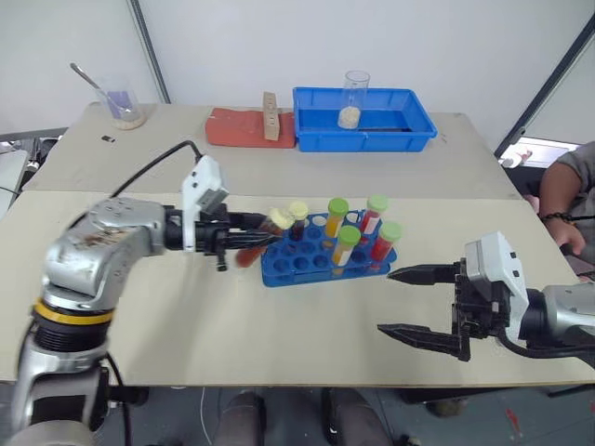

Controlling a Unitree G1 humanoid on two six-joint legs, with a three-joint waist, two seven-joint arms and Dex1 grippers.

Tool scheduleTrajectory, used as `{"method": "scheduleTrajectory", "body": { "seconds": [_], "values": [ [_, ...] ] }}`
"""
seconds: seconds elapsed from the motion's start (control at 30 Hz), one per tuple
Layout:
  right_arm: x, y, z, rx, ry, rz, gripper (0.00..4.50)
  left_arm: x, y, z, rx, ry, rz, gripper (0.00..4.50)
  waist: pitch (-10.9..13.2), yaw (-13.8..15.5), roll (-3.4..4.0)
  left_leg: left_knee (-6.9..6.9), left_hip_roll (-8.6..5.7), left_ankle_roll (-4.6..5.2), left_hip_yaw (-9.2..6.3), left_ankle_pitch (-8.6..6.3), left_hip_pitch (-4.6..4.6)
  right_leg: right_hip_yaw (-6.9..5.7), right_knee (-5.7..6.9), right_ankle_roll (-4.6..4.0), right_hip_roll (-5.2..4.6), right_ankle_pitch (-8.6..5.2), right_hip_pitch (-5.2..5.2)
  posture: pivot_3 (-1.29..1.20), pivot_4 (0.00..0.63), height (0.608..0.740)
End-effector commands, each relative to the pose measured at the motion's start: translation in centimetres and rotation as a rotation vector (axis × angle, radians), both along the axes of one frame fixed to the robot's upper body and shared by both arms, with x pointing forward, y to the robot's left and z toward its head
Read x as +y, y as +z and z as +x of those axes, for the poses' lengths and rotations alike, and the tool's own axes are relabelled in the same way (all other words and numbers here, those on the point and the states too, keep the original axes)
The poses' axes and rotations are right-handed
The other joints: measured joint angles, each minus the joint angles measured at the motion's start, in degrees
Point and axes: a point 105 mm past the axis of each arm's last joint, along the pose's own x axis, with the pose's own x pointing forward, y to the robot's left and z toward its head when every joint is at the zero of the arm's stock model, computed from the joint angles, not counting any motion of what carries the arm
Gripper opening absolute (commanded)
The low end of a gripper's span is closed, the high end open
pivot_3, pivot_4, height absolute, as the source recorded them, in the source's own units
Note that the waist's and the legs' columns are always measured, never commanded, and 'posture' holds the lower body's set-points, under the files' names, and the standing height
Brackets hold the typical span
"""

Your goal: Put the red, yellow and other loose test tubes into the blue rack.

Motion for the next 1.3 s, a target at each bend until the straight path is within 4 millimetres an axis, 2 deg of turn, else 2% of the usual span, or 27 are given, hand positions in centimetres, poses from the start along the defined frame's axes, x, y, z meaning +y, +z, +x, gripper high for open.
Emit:
{"method": "scheduleTrajectory", "body": {
  "seconds": [0.03, 0.23, 0.37, 0.67, 1.3],
  "values": [
    [0.3, 0.3, 0.7, -0.053, -0.083, -0.020, 4.47, -1.7, -0.1, 0.9, -0.135, 0.087, -0.088, 0.92, 0.00, -0.21, -0.01, 0.00, 0.00, 0.00, -0.01, 0.00, 0.01, 0.00, -0.01, 0.00, 0.00, 0.00, 0.03, 0.00, 0.150, 0.740],
    [0.6, -0.1, 0.1, -0.038, -0.073, -0.045, 4.47, -3.6, -2.2, 1.6, -0.162, 0.134, -0.166, 0.92, 0.02, -0.14, -0.03, -0.01, -0.02, 0.00, -0.06, 0.00, -0.01, 0.01, -0.05, -0.03, 0.02, 0.03, 0.03, 0.00, 0.150, 0.740],
    [0.9, -0.2, 0.0, -0.036, -0.072, -0.043, 4.47, -4.8, -2.8, 2.2, -0.184, 0.151, -0.204, 0.92, 0.02, -0.07, -0.03, 0.02, -0.08, 0.00, -0.09, 0.00, 0.01, 0.02, -0.20, 0.04, -0.01, 0.07, 0.22, 0.00, 0.150, 0.740],
    [0.9, -0.4, -0.2, -0.030, -0.085, -0.045, 4.47, -5.9, -4.5, 2.3, -0.147, 0.152, -0.227, 0.92, 0.01, -0.17, -0.03, 0.02, -0.08, 0.01, -0.14, 0.00, 0.10, 0.01, -0.26, 0.06, -0.01, 0.07, 0.38, 0.00, 0.150, 0.740],
    [0.5, 0.0, 0.8, -0.096, -0.141, -0.047, 4.47, -5.1, -6.3, 2.0, -0.191, 0.236, -0.275, 0.92, 0.01, -0.19, -0.02, 0.02, -0.08, 0.00, -0.19, 0.00, 0.30, -0.04, -0.32, -0.16, -0.01, -0.11, 0.66, 0.00, 0.150, 0.740]
  ]
}}
